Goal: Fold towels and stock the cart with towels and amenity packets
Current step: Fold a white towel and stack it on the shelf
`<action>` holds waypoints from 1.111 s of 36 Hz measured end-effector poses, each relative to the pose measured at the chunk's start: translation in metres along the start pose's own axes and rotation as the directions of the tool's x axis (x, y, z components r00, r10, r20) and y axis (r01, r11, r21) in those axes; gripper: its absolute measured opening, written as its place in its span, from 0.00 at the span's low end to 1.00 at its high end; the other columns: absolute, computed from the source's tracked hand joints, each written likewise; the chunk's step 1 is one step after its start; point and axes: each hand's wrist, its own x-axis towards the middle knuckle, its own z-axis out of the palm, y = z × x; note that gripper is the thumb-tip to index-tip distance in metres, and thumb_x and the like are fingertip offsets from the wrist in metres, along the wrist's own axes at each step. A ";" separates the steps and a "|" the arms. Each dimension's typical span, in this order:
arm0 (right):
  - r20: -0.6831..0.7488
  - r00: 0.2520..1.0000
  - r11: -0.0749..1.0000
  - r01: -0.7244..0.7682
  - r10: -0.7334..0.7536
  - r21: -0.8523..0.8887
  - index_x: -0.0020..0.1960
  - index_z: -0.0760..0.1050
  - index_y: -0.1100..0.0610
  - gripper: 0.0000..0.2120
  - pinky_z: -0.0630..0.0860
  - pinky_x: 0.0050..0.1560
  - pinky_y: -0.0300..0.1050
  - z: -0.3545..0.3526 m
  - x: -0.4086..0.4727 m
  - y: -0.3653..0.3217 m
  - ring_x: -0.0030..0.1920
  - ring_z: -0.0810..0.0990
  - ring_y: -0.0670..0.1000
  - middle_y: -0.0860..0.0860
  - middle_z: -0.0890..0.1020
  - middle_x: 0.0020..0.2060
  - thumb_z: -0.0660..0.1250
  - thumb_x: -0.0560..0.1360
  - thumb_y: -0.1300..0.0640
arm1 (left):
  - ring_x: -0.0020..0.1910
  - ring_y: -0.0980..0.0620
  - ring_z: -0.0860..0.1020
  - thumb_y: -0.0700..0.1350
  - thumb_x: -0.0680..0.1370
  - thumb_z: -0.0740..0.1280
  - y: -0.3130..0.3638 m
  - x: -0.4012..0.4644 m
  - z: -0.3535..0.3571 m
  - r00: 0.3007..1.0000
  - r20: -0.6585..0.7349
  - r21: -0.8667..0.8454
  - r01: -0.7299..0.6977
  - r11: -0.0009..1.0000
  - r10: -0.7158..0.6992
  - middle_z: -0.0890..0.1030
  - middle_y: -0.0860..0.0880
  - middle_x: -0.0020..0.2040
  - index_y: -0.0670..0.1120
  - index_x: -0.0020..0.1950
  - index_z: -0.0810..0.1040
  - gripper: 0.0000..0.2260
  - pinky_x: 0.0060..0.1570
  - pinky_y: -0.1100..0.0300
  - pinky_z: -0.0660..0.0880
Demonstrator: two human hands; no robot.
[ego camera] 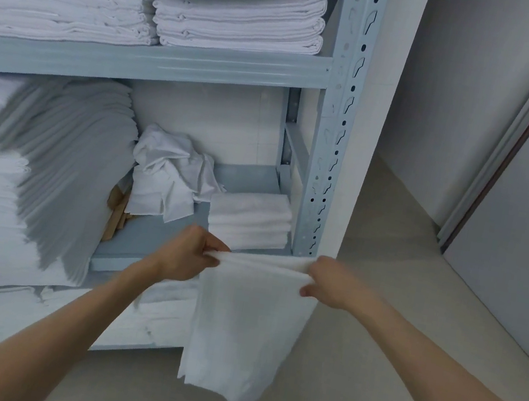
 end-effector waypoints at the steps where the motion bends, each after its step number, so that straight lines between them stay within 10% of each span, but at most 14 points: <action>1: -0.019 1.000 1.000 -0.008 0.007 -0.027 0.53 0.78 0.60 0.19 0.71 0.43 0.45 -0.006 0.002 -0.003 0.48 0.78 0.57 0.57 0.79 0.52 0.70 0.76 0.44 | 0.41 0.76 0.75 0.31 0.74 0.70 -0.001 0.000 0.001 1.000 -0.010 0.025 0.011 1.000 -0.011 0.81 0.60 0.43 0.42 0.49 0.87 0.10 0.42 0.73 0.73; 7: -0.119 0.993 0.990 -0.011 -0.006 -0.143 0.53 0.76 0.59 0.15 0.67 0.41 0.43 -0.034 0.007 -0.020 0.48 0.78 0.56 0.55 0.79 0.50 0.71 0.75 0.49 | 0.51 0.54 0.81 0.32 0.75 0.70 -0.009 -0.001 -0.001 0.984 -0.128 0.001 0.126 0.992 -0.125 0.83 0.53 0.51 0.41 0.56 0.85 0.12 0.43 0.80 0.67; 12: -0.082 0.997 0.990 -0.008 -0.004 -0.143 0.51 0.73 0.59 0.14 0.70 0.42 0.45 -0.068 -0.001 -0.036 0.46 0.74 0.54 0.53 0.77 0.48 0.73 0.74 0.52 | 0.44 0.61 0.81 0.30 0.74 0.71 0.001 -0.011 -0.004 0.951 -0.261 -0.164 0.127 0.978 -0.168 0.83 0.51 0.49 0.40 0.54 0.85 0.11 0.42 0.79 0.70; 18: -0.273 0.887 0.927 0.370 -0.374 -0.067 0.68 0.66 0.52 0.36 0.66 0.63 0.52 -0.060 0.005 -0.095 0.63 0.67 0.54 0.51 0.71 0.61 0.76 0.67 0.41 | 0.42 0.51 0.81 0.30 0.73 0.71 0.025 -0.013 -0.008 0.944 -0.304 -0.310 0.030 0.950 -0.129 0.86 0.45 0.45 0.45 0.49 0.85 0.11 0.42 0.66 0.76; 25: -0.332 0.868 0.915 0.402 -0.370 0.030 0.50 0.70 0.50 0.12 0.66 0.40 0.49 -0.041 0.028 -0.118 0.48 0.78 0.56 0.51 0.79 0.47 0.62 0.80 0.42 | 0.35 0.52 0.72 0.38 0.74 0.76 0.003 -0.036 -0.008 0.860 -0.439 -0.528 -0.013 0.849 -0.260 0.73 0.51 0.33 0.50 0.55 0.81 0.13 0.40 0.58 0.72; 31: -0.417 0.769 0.836 0.548 -0.484 0.040 0.36 0.58 0.49 0.21 0.61 0.32 0.44 -0.060 0.024 -0.138 0.35 0.71 0.52 0.47 0.73 0.35 0.60 0.79 0.37 | 0.51 0.56 0.83 0.60 0.62 0.81 -0.024 -0.073 0.029 0.880 -0.220 -0.592 0.224 0.774 -0.422 0.84 0.56 0.53 0.56 0.62 0.78 0.31 0.49 0.58 0.82; 40: -0.485 0.687 0.758 0.648 -0.541 0.073 0.30 0.66 0.53 0.25 0.63 0.31 0.44 -0.122 0.014 -0.160 0.26 0.66 0.44 0.45 0.67 0.24 0.70 0.73 0.37 | 0.48 0.59 0.84 0.53 0.66 0.80 -0.040 -0.093 0.064 0.868 -0.096 -0.721 0.277 0.635 -0.488 0.86 0.60 0.48 0.56 0.49 0.84 0.14 0.41 0.67 0.80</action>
